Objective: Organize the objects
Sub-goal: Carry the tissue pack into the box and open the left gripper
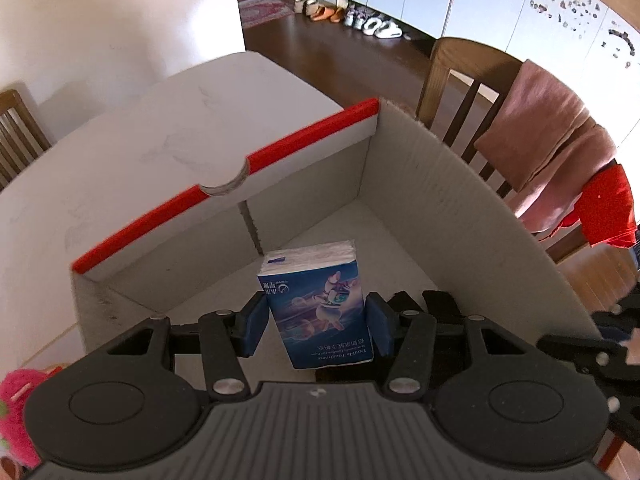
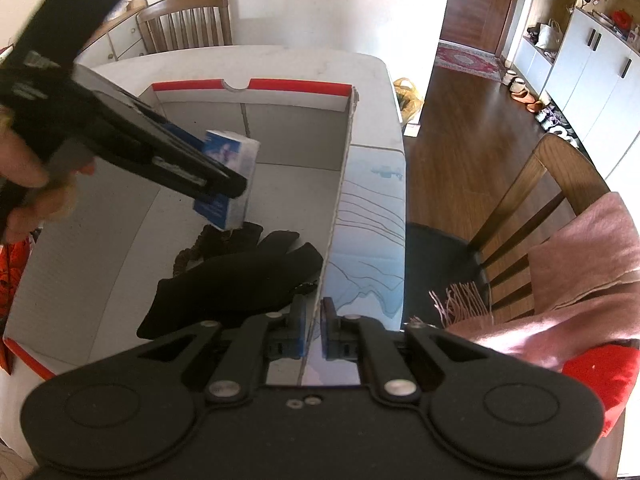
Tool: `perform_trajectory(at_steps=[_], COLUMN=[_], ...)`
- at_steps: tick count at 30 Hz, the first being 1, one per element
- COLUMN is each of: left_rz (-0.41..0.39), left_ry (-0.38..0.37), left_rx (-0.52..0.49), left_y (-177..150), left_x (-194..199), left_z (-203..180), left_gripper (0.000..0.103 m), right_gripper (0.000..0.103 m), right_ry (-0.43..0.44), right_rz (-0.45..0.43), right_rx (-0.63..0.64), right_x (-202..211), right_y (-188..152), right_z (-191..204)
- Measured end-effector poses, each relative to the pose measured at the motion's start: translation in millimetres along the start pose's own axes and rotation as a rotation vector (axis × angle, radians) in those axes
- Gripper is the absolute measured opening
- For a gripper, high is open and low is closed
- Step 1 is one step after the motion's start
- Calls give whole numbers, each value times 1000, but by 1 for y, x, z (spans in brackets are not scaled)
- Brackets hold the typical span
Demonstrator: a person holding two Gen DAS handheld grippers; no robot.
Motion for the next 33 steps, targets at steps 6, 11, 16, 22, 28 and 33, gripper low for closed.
perform_trajectory(at_steps=[6,11,16,22,28,33], left_rz=[10,18,38,26,-11,-54], left_ry=[17,15,11,-7,-46,-74], left_rx=[-10,-9,-5,14,44,89], left_y=[7,9,9,8,1,-3], left_x=[-17,-26,-34,-33,-13,13], left_z=[0,1,4,8,12,18], left_gripper=[52,52,51,52,60,60], right_gripper=[6,6,6,6,6,6], right_ry=[-1,-2,-3,-7,-9,-14], right_rz=[4,5,8,14,19,23], right_rx=[3,-5,-10,-7,-6,-1], right_x=[-1,-1,-2,-3,-3,-3], right_y=[1,1,2,2,2,1], right_z=[0,0,0,-1,0,-1])
Point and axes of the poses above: each gripper's, at about its wrist camera, not at the fingertips, and x roughly against the way its jaws point, z to its left, y to its top, the point moved 6 cm from there along -x, roughly the way its jaws point, and after that the axes turned 3 degrees about -z, right-handed, at the moved point
